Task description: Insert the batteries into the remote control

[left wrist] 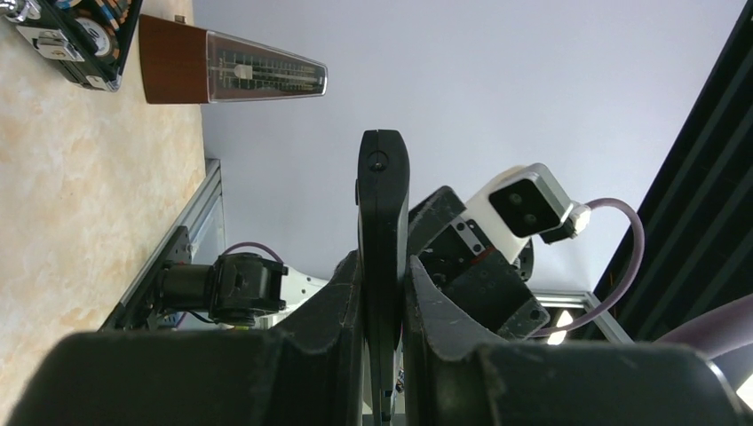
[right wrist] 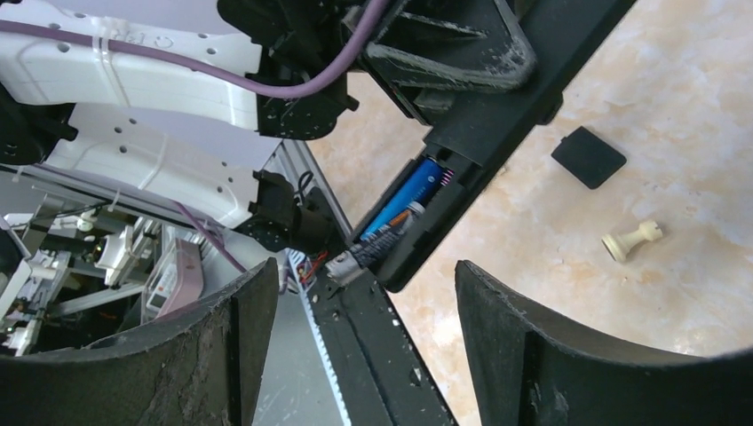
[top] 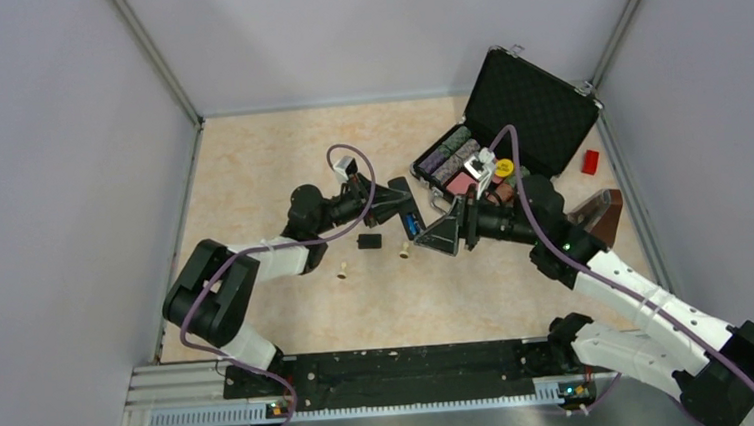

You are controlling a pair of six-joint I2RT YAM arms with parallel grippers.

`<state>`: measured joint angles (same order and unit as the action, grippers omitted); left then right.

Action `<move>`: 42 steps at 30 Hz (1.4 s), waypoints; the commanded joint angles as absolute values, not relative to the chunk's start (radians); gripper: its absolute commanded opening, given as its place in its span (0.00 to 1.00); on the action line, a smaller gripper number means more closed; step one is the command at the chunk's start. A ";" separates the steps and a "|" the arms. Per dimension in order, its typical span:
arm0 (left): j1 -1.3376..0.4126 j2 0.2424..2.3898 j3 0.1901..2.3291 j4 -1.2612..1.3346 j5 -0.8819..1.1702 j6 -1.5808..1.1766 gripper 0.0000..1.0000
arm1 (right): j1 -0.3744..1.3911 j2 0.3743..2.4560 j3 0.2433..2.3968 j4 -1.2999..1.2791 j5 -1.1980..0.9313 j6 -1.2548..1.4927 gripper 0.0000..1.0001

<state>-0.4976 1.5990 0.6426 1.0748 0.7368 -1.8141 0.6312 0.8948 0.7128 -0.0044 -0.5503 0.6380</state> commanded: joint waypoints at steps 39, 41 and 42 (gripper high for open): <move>-0.508 1.502 0.666 0.998 0.745 -1.714 0.00 | 0.582 0.869 0.633 0.137 -0.561 0.780 0.63; -0.509 1.500 0.669 0.996 0.747 -1.714 0.00 | 0.581 0.871 0.625 0.134 -0.545 0.782 0.59; -0.508 1.499 0.667 0.994 0.747 -1.714 0.00 | 0.580 0.874 0.622 0.136 -0.540 0.782 0.58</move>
